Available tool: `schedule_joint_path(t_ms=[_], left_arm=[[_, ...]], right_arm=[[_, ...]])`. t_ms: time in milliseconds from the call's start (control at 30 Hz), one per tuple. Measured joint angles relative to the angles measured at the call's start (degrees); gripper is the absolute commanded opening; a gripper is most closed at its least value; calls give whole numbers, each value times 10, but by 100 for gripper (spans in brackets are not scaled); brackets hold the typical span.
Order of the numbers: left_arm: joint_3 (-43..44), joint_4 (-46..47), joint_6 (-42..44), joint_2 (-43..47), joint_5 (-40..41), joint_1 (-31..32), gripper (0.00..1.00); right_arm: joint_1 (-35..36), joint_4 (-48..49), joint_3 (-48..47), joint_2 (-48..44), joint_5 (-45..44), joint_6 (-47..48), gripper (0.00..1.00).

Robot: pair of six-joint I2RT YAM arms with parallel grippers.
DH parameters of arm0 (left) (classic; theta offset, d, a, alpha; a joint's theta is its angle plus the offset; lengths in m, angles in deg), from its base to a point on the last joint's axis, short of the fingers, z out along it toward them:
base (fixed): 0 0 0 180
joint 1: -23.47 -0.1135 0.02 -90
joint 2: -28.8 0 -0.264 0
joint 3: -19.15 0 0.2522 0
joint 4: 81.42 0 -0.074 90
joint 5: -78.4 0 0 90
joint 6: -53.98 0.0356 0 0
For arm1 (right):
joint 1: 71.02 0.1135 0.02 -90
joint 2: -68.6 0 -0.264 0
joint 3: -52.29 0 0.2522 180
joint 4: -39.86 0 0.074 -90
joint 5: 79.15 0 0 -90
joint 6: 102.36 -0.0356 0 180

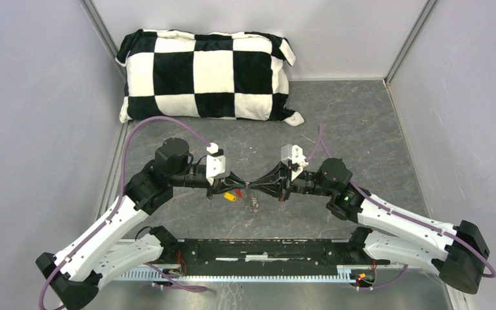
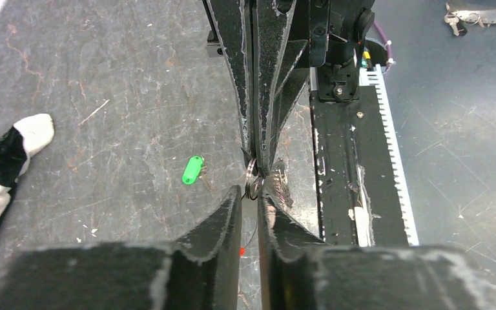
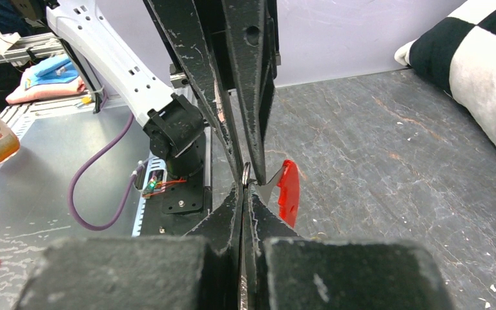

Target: Put the keys on the keyring

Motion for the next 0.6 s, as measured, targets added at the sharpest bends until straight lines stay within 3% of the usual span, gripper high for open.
schedule_joint_path(t_ms=[433, 600], left_arm=[[0, -1, -1, -5, -1, 0, 2], [0, -2, -21, -20, 20, -3, 2]], right_arm=[[0, -20, -8, 0, -7, 12, 2], [0, -49, -17, 7, -28, 20, 26]])
